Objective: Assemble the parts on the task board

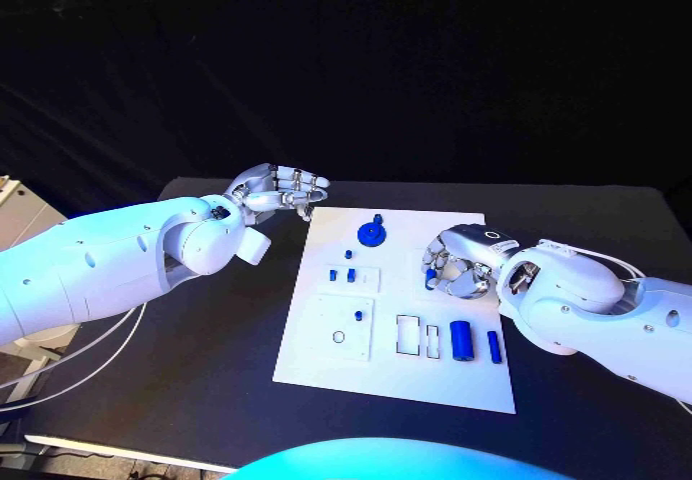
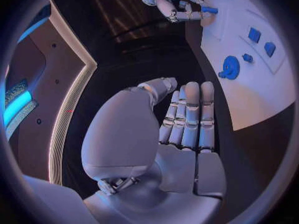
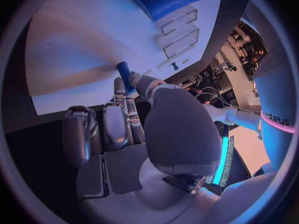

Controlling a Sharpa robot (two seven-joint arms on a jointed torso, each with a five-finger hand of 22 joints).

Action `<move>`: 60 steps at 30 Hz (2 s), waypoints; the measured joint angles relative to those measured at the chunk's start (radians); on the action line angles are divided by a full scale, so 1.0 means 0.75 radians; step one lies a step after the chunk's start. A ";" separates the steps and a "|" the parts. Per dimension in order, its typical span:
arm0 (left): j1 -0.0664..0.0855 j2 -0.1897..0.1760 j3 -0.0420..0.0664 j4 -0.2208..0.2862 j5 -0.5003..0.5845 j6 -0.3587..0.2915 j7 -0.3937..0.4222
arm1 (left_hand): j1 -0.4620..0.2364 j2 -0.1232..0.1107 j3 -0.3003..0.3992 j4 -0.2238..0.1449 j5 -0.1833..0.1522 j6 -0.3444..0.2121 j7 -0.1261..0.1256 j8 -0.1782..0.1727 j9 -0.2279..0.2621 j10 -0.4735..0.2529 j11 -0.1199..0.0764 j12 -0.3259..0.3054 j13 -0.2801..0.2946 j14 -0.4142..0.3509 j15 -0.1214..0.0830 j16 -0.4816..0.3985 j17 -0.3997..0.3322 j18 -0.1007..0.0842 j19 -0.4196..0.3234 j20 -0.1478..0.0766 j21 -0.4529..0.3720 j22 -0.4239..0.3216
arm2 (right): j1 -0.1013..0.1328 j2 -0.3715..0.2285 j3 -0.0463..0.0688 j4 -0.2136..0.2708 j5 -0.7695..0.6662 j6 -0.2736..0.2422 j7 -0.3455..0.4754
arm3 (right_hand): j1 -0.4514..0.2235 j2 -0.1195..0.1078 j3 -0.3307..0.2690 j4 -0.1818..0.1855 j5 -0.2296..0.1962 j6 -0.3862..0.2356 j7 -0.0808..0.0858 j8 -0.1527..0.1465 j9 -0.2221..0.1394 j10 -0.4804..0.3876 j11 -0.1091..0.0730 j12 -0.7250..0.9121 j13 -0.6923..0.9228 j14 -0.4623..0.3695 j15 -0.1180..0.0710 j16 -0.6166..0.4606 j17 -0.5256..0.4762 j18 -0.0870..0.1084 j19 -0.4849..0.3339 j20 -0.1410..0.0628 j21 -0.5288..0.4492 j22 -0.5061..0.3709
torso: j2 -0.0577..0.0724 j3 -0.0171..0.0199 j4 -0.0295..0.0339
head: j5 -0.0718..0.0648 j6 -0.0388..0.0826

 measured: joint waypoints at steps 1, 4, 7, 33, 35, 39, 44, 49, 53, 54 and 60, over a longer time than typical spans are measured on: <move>0.000 0.000 0.000 -0.001 0.000 0.001 0.000 | 0.000 0.000 0.000 0.000 0.000 0.000 0.000 0.000 0.000 0.000 0.000 0.000 0.000 0.000 0.000 0.000 0.000 0.000 0.000 0.000 0.000 0.000 | 0.000 -0.006 0.001 0.010 0.003 -0.009 -0.003 | 0.000 0.000 0.000 0.000 0.000 0.000 0.000 0.000 0.000 0.000 0.000 0.000 0.000 0.000 0.000 0.000 0.000 0.000 0.000 0.000 0.000 0.000 | 0.000 -0.0001 0.0000 | 0.000 0.001; 0.000 0.001 0.000 -0.002 0.000 0.002 -0.001 | 0.000 0.000 0.000 0.000 0.000 0.000 0.000 0.000 -0.001 0.000 0.000 0.000 -0.001 0.000 0.000 0.000 -0.001 0.000 0.000 0.000 0.000 0.000 | 0.007 -0.020 0.006 0.037 0.015 -0.030 -0.006 | 0.030 0.033 0.002 -0.009 0.002 -0.001 -0.005 0.000 -0.001 0.036 -0.021 0.005 0.008 0.000 0.000 0.000 0.000 0.000 0.000 0.000 0.006 0.000 | -0.001 -0.0008 0.0001 | -0.001 0.003; 0.000 0.001 0.000 -0.005 0.000 0.004 -0.003 | 0.000 0.000 0.000 0.000 0.000 0.000 0.000 0.000 -0.001 0.000 0.000 0.000 -0.001 0.000 0.000 0.000 -0.001 0.000 0.000 0.000 0.000 0.000 | 0.021 -0.034 0.011 0.075 0.043 -0.049 -0.007 | 0.030 0.033 0.002 -0.009 0.002 -0.002 -0.007 0.000 -0.002 0.036 -0.021 0.003 0.002 0.000 0.000 0.000 0.000 0.000 0.000 0.000 0.006 0.000 | -0.001 -0.0017 0.0000 | -0.001 0.004; -0.001 0.029 -0.001 -0.019 0.000 0.017 -0.006 | 0.000 0.000 0.000 0.000 0.000 0.000 0.000 0.000 -0.001 0.000 0.000 0.000 -0.001 0.000 0.000 0.000 -0.001 0.000 0.000 0.000 0.000 0.001 | -0.056 0.233 -0.002 0.154 0.127 -0.123 0.041 | 0.030 0.032 0.001 -0.017 0.001 0.000 -0.009 0.000 -0.002 0.039 -0.017 -0.005 0.001 0.000 0.001 0.000 -0.004 0.000 0.000 0.000 0.006 0.001 | -0.001 -0.0006 0.0010 | 0.039 -0.008; -0.001 0.031 -0.001 -0.020 0.000 0.018 -0.006 | 0.000 0.000 0.000 0.000 0.000 0.000 0.000 0.000 -0.001 0.000 0.000 0.000 -0.001 0.000 0.000 0.000 -0.001 0.000 0.000 0.000 0.000 0.001 | -0.072 0.258 -0.006 0.140 0.120 -0.122 0.047 | 0.030 0.032 0.001 -0.017 0.001 0.000 -0.009 0.000 -0.002 0.039 -0.018 -0.008 0.002 0.000 0.001 0.000 -0.005 0.000 0.000 0.000 0.006 0.001 | 0.000 -0.0008 0.0010 | 0.043 -0.012; -0.001 0.034 -0.001 -0.020 0.000 0.019 -0.006 | 0.000 0.000 0.000 0.000 0.000 0.000 0.000 0.000 -0.001 0.000 0.000 0.000 -0.001 0.000 0.000 0.000 -0.001 0.000 0.000 0.000 0.000 0.001 | -0.097 0.295 -0.014 0.108 0.106 -0.115 0.057 | 0.030 0.032 0.001 -0.017 -0.002 0.000 -0.009 0.000 -0.002 0.036 -0.020 -0.008 0.002 0.000 0.001 0.000 -0.005 0.000 0.000 0.000 0.006 0.001 | 0.001 -0.0009 0.0010 | 0.051 -0.019; -0.001 0.036 -0.001 -0.019 0.000 0.020 -0.006 | 0.000 0.000 0.000 0.000 0.000 0.000 0.000 0.000 -0.001 0.000 0.000 0.005 -0.001 0.000 0.000 0.000 -0.002 0.000 0.000 0.000 0.000 0.001 | -0.119 0.322 -0.020 0.067 0.086 -0.099 0.064 | 0.030 0.032 0.003 -0.022 -0.004 0.000 -0.009 0.000 -0.002 0.036 -0.020 -0.008 0.002 0.000 0.001 0.000 -0.007 0.000 0.000 0.000 0.003 0.001 | 0.001 -0.0009 0.0010 | 0.058 -0.025; -0.001 0.036 -0.001 -0.018 0.000 0.021 -0.006 | 0.000 0.000 0.000 0.000 0.000 0.000 0.000 0.000 -0.001 0.000 0.000 0.005 -0.001 0.000 0.000 0.000 -0.002 0.000 0.000 0.000 0.000 0.001 | -0.131 0.336 -0.024 0.048 0.066 -0.077 0.065 | 0.030 0.032 0.003 -0.022 -0.005 -0.001 -0.008 0.000 -0.002 0.036 -0.020 -0.007 0.002 0.000 0.001 0.000 -0.007 0.000 0.000 0.000 0.001 0.001 | 0.001 -0.0003 0.0005 | 0.063 -0.033; -0.001 0.036 -0.001 -0.018 0.000 0.022 -0.006 | 0.000 0.000 0.000 0.000 0.000 0.000 0.000 0.000 -0.001 0.000 0.000 0.005 -0.001 0.000 0.000 0.000 -0.002 0.000 0.000 0.000 0.000 0.001 | -0.136 0.342 -0.026 0.044 0.053 -0.055 0.065 | 0.030 0.032 0.003 -0.022 -0.006 -0.002 -0.008 0.000 -0.002 0.036 -0.020 -0.008 0.002 0.000 0.001 0.000 -0.009 0.000 0.000 0.000 0.001 0.000 | 0.000 0.0005 -0.0003 | 0.065 -0.037; -0.001 0.036 -0.001 -0.018 0.000 0.022 -0.006 | 0.000 0.000 0.000 0.000 0.000 0.000 0.000 0.000 -0.001 0.000 0.000 0.005 -0.001 0.000 0.000 0.000 -0.002 0.000 0.000 0.000 0.000 0.001 | -0.137 0.342 -0.026 0.043 0.050 -0.050 0.065 | 0.030 0.032 0.003 -0.022 -0.003 -0.002 -0.007 0.000 -0.002 0.036 -0.020 -0.012 0.003 0.000 0.001 0.000 -0.009 0.000 0.000 0.000 0.001 0.000 | 0.000 0.0005 -0.0004 | 0.066 -0.038; -0.001 0.036 -0.001 -0.018 0.000 0.022 -0.006 | 0.000 0.000 0.000 0.000 0.000 0.000 0.000 0.000 -0.001 0.000 0.000 0.005 -0.002 0.000 0.000 0.000 -0.002 0.000 0.000 0.000 0.000 0.001 | -0.139 0.342 -0.028 0.041 0.035 -0.015 0.064 | 0.026 0.029 0.003 -0.022 0.000 -0.002 -0.007 0.000 -0.002 0.036 -0.020 -0.016 0.005 0.000 0.001 0.000 -0.009 0.000 0.000 0.000 0.001 0.000 | 0.000 0.0004 -0.0012 | 0.068 -0.042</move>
